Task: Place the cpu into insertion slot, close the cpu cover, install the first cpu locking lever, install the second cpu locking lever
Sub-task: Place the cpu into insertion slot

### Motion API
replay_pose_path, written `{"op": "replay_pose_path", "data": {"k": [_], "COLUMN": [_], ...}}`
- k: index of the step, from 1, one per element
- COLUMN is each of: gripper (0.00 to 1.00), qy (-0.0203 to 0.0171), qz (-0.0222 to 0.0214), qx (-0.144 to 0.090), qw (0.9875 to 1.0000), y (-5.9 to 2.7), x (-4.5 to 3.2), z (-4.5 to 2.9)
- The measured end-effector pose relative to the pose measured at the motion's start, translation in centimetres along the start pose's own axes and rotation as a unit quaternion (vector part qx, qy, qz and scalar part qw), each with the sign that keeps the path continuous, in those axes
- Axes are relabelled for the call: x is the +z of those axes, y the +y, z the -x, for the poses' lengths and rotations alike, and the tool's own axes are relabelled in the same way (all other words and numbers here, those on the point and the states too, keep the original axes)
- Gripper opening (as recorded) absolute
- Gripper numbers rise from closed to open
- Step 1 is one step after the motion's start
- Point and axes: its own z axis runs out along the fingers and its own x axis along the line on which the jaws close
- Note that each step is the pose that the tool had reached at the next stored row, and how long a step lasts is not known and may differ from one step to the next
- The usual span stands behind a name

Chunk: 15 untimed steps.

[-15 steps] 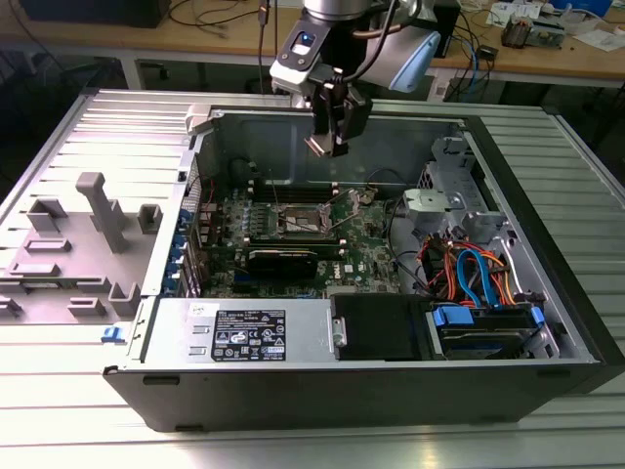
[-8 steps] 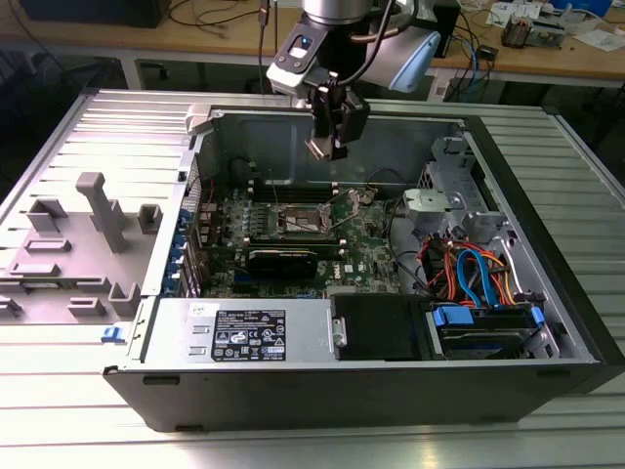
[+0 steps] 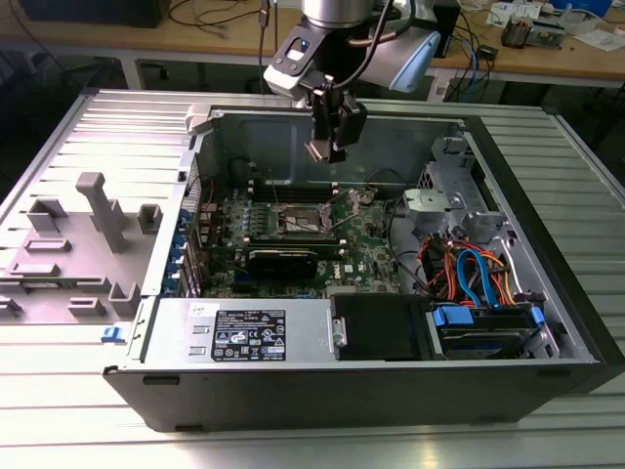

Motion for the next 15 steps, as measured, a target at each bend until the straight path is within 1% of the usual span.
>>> {"op": "replay_pose_path", "data": {"k": [2, 3, 4, 5, 7, 11, 13, 15], "gripper": [0.55, 0.55, 0.55, 0.55, 0.55, 0.55, 0.55, 0.55], "qy": [0.0002, 0.0005, 0.0005, 0.0002, -0.0001, -0.0008, -0.0012, -0.0016], "qz": [-0.0022, -0.0044, -0.0065, -0.0081, -0.0089, -0.0110, -0.0119, -0.0127], "qx": [0.011, 0.019, 0.033, 0.050, 0.063, 0.092, 0.106, 0.121], "qw": [0.9999, 0.9998, 0.9994, 0.9987, 0.9980, 0.9957, 0.9943, 0.9925], "y": [0.00, 0.00, -0.02, -0.02, -0.02, -0.03, -0.04, -0.04], "x": [0.05, 0.10, 0.22, 0.36, 0.46, 0.64, 0.72, 0.82], "z": [0.00, 0.00, 0.00, 0.00, 0.00, -0.01, 0.00, 0.00]}}
